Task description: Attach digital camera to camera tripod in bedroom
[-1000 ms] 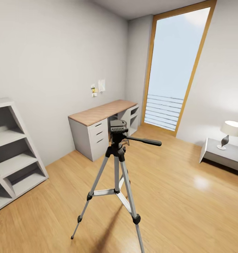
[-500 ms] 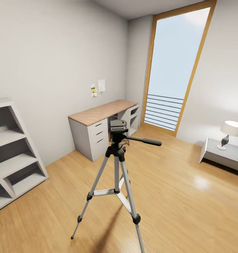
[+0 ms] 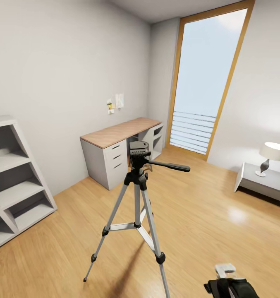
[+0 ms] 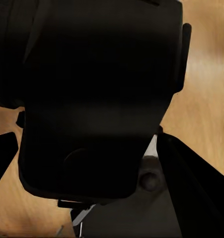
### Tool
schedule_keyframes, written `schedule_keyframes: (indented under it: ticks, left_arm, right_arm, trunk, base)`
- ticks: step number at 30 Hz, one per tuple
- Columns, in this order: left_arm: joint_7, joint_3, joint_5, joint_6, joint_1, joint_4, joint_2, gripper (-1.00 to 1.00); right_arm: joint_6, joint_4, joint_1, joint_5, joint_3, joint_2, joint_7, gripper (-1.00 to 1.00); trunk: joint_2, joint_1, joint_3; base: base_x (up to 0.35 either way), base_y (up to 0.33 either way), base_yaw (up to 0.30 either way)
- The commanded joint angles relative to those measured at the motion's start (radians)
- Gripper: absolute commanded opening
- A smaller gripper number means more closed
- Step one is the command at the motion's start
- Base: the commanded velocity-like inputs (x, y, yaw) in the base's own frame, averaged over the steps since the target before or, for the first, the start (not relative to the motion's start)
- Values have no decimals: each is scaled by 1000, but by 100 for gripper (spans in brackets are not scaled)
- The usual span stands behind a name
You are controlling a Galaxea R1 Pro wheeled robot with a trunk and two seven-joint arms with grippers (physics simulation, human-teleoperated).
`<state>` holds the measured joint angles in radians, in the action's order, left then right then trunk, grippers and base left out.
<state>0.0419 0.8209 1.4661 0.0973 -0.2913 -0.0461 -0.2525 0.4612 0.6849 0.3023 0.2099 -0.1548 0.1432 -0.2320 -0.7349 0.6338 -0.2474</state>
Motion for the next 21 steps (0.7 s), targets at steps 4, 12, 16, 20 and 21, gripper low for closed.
schedule_keyframes:
  ticks: [4, 12, 16, 20, 21]
  left_arm:
    - [4, 8, 56, 13, -9, -23, -11, -100]
    - [8, 12, 72, 19, -26, -121, -6, -100]
    - [6, 16, 72, 19, -27, -132, -4, -100]
    - [3, 18, 72, 20, -28, -137, -4, -100]
    - [2, 20, 71, 20, -28, -138, -2, -100]
  right_arm:
    - [146, 245, 0, 10, -6, -2, -99, 100]
    - [258, 607, 29, 3, 0, -31, -224, 100]
    - [318, 646, 76, -17, 3, -99, -263, 100]
    - [359, 667, 97, -23, 37, -162, -303, 100]
    - [368, 678, 102, -22, 91, -186, -315, 100]
  trunk:
    - [-1, 0, -2]
    - [-1, 0, -2]
    - [-1, 0, -2]
    - [-1, 0, -2]
    - [-1, 0, -2]
  base:
    - [0, 0, 0]
    - [0, 0, 0]
    - [0, 0, 0]
    - [0, 0, 0]
    - [0, 0, 0]
